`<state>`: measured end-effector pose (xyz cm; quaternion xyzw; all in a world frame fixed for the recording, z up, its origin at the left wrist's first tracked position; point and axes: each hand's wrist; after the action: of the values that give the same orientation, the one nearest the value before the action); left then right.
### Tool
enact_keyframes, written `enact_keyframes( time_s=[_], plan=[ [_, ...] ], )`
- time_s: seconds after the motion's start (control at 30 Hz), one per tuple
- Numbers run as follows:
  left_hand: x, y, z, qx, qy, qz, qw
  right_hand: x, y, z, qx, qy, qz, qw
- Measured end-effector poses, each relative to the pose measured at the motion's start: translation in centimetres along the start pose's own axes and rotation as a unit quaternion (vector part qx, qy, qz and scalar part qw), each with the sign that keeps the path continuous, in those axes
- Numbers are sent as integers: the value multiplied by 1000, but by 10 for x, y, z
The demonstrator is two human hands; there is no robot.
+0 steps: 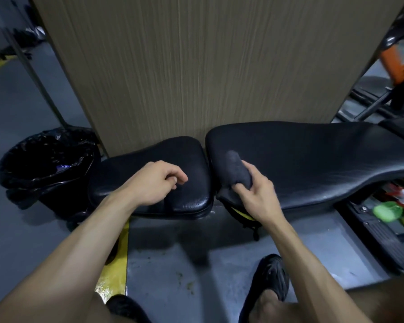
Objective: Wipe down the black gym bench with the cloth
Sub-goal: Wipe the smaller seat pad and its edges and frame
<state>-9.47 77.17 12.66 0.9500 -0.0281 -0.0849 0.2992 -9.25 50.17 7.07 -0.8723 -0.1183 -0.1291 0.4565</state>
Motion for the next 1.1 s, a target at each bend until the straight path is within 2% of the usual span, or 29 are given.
enact_keyframes(
  time_s=[0.07, 0.13, 0.2, 0.33, 0.43, 0.5, 0.63, 0.8, 0.97, 1.03, 1.1],
  plan=[
    [0, 5, 2, 6, -2, 7, 1000, -17, 12, -23, 37, 95, 46, 994],
    [2, 8, 4, 16, -8, 13, 1000, -33, 25, -36, 27, 145, 73, 986],
    [5, 13, 8, 25, -12, 22, 999, -43, 36, -32, -49, 123, 34, 991],
    [12, 23, 16, 42, -24, 37, 998, -47, 36, -3, -195, 14, -85, 977],
    [18, 22, 19, 48, -21, 39, 998, -49, 35, 17, -359, -41, -196, 912],
    [23, 19, 20, 46, -11, 36, 998, -39, 34, 34, -412, -56, -211, 885],
    [30, 25, 26, 44, 8, 36, 998, -9, 27, 57, -440, -61, -203, 873],
    [35, 44, 41, 38, -2, 52, 998, -29, 42, 36, -401, -44, -230, 886],
    [39, 59, 57, 41, -18, 74, 996, -66, 78, -21, -356, -3, -248, 901],
    [39, 65, 62, 50, -38, 69, 996, -83, 94, -37, -288, 58, -190, 937],
    [38, 72, 66, 49, -55, 55, 996, -103, 96, -43, -95, 143, -60, 983]
  ],
)
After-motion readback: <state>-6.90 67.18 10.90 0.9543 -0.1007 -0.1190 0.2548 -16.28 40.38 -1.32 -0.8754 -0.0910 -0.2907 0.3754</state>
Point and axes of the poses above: each hand's wrist, its own x-axis towards the middle knuckle, its own z-axis out of the palm, y = z × x, and after that the axes turned 7 degrees about -z, right-handed
